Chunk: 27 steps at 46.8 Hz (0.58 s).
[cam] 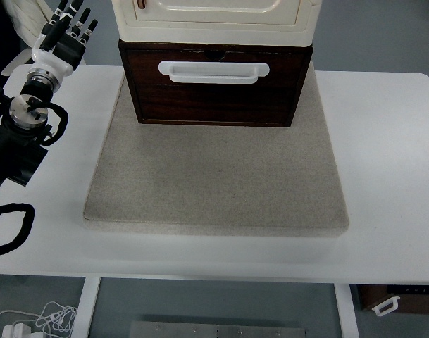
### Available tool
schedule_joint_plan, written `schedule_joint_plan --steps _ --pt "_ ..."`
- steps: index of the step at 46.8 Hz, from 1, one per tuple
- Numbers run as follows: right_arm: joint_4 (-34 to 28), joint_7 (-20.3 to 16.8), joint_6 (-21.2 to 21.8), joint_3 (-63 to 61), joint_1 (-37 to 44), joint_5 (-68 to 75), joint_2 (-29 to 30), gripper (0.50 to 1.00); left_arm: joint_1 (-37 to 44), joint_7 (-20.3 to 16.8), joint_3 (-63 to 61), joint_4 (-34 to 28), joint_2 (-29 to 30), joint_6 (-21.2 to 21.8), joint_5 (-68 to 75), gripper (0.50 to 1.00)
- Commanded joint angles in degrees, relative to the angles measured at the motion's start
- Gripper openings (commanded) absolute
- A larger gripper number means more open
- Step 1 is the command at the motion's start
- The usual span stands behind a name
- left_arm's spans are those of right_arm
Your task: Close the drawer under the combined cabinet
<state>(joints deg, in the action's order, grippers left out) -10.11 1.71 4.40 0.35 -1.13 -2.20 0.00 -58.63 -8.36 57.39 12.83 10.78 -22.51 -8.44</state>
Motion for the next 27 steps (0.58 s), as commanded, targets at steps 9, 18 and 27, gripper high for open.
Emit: schedule_joint_plan --steps 9,18,27 --pt "0.0 0.0 0.0 -0.2 0.0 0.1 0.0 0.952 0.4 -0.8 0.4 0.0 -1.2 0.0 -0.2 1.0" --pt "0.0 0.0 0.0 -0.2 0.0 0.1 0.0 0.952 0.4 -1.0 0.3 0.0 -2.5 0.0 0.0 1.0" --pt "0.1 0.0 0.0 -0.2 0.0 0.1 0.0 0.952 0.4 -1.0 -0.1 0.0 -2.8 0.0 0.0 1.0"
